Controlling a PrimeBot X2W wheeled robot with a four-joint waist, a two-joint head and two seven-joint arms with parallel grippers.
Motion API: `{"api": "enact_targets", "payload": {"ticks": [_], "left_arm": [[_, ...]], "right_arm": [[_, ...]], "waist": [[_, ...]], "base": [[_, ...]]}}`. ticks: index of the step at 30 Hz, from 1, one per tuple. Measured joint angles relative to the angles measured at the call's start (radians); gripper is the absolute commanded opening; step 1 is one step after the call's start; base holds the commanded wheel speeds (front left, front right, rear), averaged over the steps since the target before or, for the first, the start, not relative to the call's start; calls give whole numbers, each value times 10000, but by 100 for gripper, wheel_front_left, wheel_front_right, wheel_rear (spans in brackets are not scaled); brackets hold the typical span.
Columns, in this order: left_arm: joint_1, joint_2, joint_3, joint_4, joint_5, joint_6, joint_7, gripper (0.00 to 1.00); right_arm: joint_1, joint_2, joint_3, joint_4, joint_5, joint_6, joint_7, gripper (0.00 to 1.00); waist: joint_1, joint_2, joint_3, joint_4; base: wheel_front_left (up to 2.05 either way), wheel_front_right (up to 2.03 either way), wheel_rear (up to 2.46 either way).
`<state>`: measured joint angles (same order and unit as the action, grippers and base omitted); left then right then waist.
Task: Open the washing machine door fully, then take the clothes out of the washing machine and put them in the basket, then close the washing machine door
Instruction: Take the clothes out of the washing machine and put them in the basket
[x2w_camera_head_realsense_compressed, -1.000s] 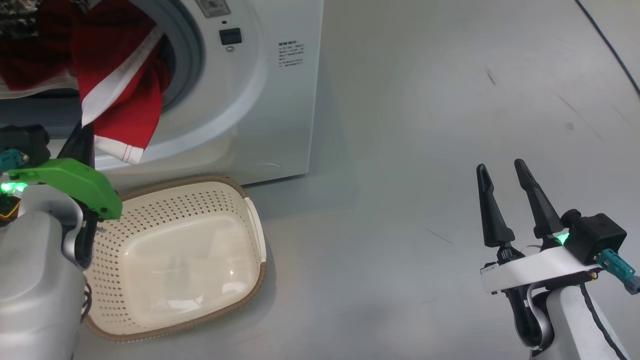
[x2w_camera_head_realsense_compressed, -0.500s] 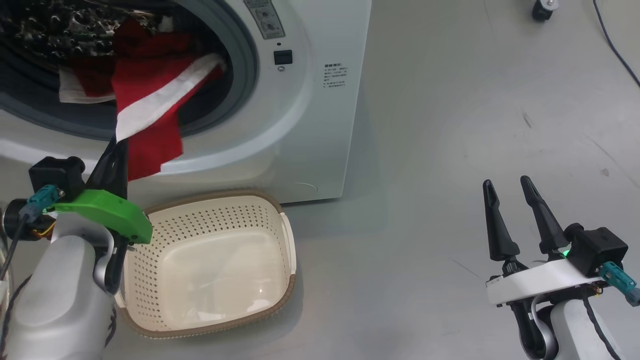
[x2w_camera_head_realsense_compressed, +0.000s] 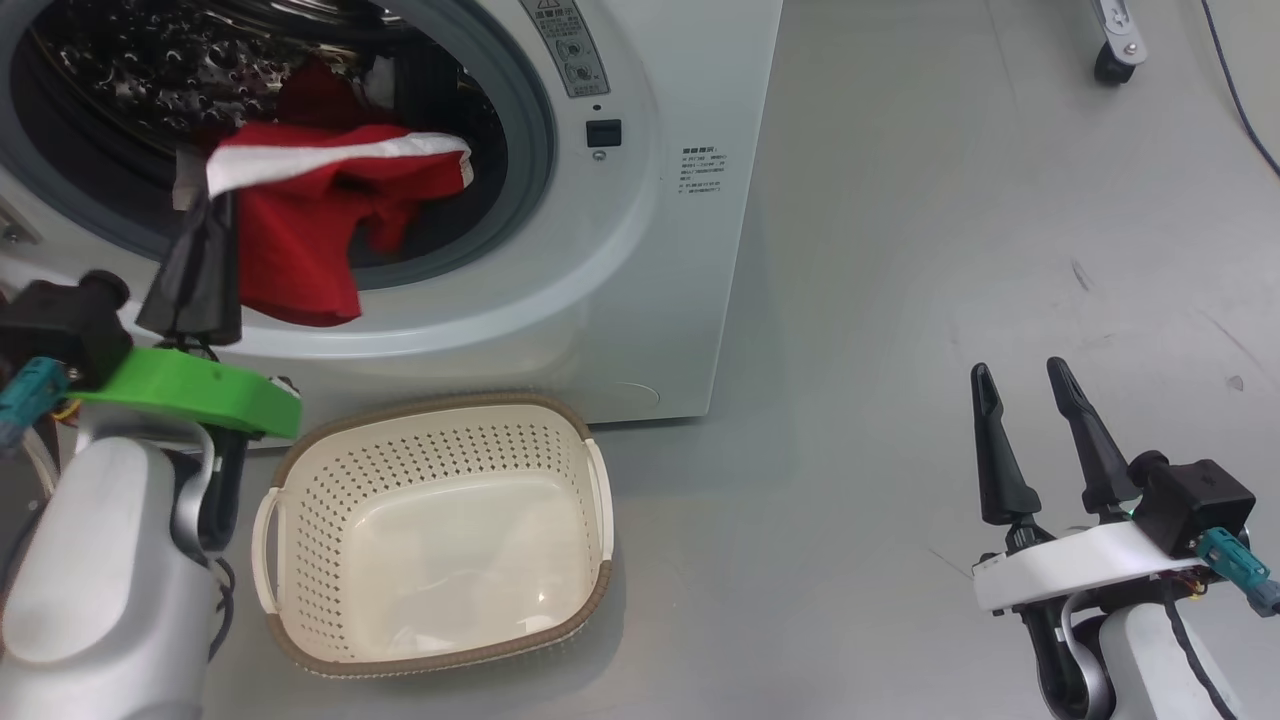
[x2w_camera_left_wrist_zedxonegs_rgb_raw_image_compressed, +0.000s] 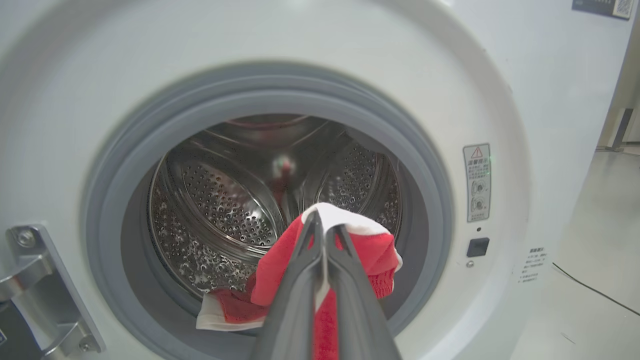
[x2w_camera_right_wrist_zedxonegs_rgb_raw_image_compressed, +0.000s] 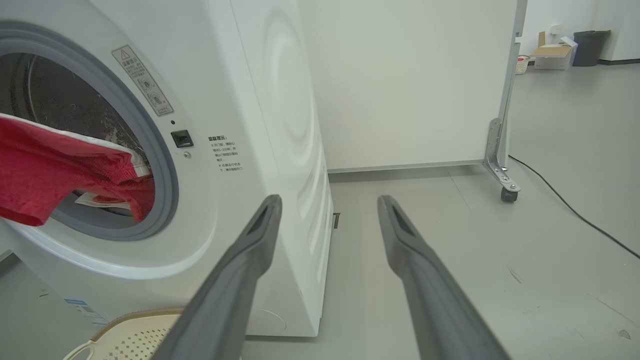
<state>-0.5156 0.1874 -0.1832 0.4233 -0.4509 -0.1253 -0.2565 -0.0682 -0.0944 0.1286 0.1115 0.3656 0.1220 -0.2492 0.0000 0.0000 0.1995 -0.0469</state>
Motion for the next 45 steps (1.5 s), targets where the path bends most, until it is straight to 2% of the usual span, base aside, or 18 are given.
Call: {"api": "enact_targets", "payload": {"ticks": [6,16,22,26,34,45], "left_arm": [[-7,2,704,-1866,451,0,-2,0],[766,-182,874,-2615,650,0,-4,0],[1814,-150,144,-1699,696,0,6,0],[2305,-38,-163,-1243,819,0,372,0],[2490,23,-568,-571,832,-2,813,0],[2473,40,-656,635,813,-2,1275,0]], "right_arm": [[45,0,-4,-10,0,0,0,100],[116,4,46,-19,0,0,0,100],[156,8,67,-21,0,0,0,100],[157,17,153,-33,0,0,0,100],[142,17,236,-86,0,0,0,100],[-112,23,479,-96,0,0,0,100]], "waist": [[0,0,-35,60],[0,0,-35,44],[0,0,0,-32],[0,0,86,-109],[0,0,476,-343],[0,0,1039,-803]], "base": [[0,0,0],[0,0,0],[0,0,0],[0,0,0],[0,0,0],[0,0,0]]}}
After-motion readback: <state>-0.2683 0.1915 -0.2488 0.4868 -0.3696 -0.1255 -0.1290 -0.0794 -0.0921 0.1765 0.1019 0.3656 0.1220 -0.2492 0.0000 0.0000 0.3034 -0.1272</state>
